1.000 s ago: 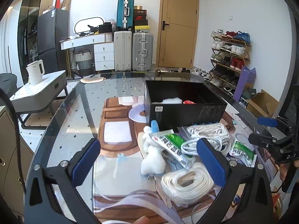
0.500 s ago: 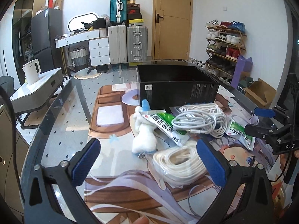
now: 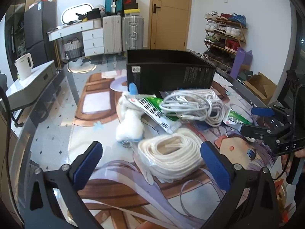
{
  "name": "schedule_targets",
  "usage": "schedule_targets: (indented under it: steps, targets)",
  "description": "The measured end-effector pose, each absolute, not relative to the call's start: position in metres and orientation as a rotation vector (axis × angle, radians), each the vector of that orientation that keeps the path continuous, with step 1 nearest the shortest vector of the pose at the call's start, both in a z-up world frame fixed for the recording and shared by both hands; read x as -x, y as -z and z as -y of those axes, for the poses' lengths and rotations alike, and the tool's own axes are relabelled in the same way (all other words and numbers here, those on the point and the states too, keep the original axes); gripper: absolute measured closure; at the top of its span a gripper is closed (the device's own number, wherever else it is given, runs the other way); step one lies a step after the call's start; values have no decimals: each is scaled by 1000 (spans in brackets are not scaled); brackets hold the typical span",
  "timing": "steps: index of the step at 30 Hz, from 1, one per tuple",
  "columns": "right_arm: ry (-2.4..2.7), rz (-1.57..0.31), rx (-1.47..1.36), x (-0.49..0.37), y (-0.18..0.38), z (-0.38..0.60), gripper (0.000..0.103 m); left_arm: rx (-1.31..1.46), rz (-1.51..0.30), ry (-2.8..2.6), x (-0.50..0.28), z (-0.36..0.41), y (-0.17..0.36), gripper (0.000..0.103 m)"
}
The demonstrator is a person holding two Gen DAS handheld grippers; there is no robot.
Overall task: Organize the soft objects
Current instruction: 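Move both grippers back toward the remaining items on the mat, then grasp the green-labelled packet with the right gripper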
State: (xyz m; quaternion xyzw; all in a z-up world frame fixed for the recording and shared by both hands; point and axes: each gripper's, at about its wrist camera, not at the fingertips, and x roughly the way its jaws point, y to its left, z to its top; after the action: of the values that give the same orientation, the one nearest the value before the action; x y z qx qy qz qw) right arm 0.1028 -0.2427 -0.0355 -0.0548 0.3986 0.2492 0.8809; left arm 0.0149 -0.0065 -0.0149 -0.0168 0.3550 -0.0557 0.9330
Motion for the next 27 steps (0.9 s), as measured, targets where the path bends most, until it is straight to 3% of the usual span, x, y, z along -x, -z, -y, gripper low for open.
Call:
schedule_targets:
  steps: [11, 27]
  targets:
    - [-547, -854, 141, -102, 44, 236, 11, 34, -761, 170, -14, 15, 18, 0]
    - [-590, -827, 169, -95, 43, 223, 45, -5, -770, 230, -12, 27, 20, 0]
